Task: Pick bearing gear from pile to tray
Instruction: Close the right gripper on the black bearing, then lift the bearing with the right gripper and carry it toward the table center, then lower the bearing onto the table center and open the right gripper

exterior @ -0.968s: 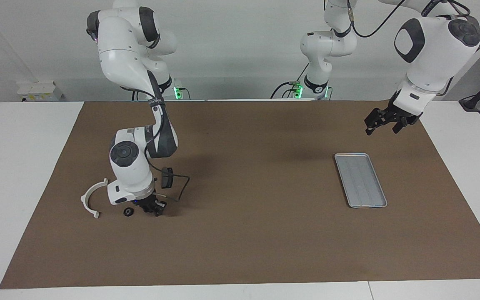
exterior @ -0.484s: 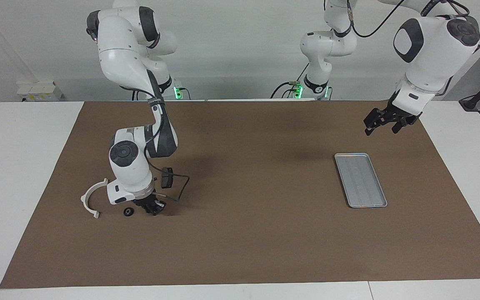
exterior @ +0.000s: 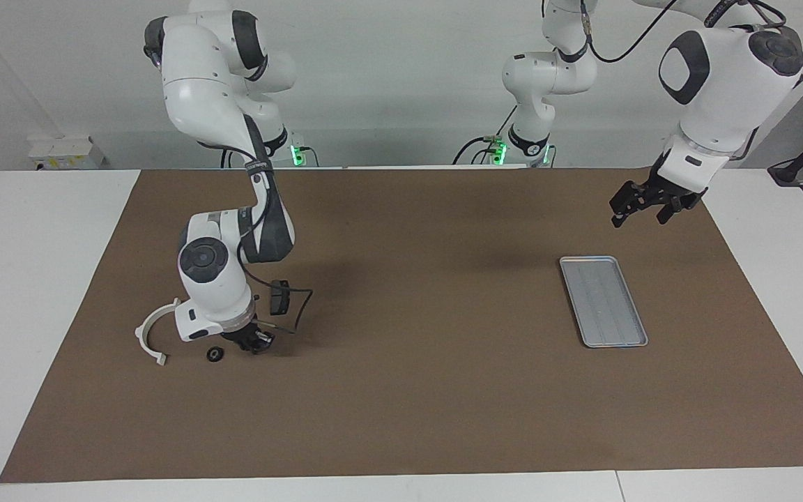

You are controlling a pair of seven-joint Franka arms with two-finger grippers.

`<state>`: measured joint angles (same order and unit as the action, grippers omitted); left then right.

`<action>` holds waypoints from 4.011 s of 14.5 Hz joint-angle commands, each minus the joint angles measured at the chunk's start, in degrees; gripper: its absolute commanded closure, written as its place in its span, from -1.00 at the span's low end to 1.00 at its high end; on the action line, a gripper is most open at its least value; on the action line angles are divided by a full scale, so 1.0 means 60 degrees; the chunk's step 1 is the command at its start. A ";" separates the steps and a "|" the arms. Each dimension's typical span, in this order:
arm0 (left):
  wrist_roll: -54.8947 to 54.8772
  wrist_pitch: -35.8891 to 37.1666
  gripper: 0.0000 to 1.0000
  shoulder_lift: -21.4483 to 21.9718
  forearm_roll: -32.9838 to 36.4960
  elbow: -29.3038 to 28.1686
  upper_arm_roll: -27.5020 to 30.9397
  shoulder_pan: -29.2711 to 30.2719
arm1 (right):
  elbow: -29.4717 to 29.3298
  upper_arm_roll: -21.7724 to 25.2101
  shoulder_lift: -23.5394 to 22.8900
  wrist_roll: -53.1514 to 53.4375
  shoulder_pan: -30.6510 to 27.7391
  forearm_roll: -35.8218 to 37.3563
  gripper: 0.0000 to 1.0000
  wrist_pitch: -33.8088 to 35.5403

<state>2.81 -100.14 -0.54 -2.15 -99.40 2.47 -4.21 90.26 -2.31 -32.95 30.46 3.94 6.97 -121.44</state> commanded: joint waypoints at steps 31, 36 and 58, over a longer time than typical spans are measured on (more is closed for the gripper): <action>0.0074 -0.0449 -1.00 0.0354 -0.0008 -0.0557 0.0043 -0.0075 | 0.0540 -0.3072 0.3412 0.6814 0.2402 -0.1029 1.00 0.1890; 0.0103 -0.0537 -1.00 0.0354 -0.0008 -0.0586 0.0043 -0.0104 | 0.1433 -0.3057 0.3280 0.7403 0.3063 -0.0898 1.00 0.0673; 0.0059 -0.0742 -1.00 0.0442 0.0007 -0.0792 0.0043 -0.0074 | 0.2432 -0.3043 0.1156 0.8458 0.3416 0.1666 1.00 -0.1395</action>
<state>2.81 -102.83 -0.04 -2.15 -101.56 2.40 -4.20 104.51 -20.45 -26.42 79.80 24.58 15.32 -128.80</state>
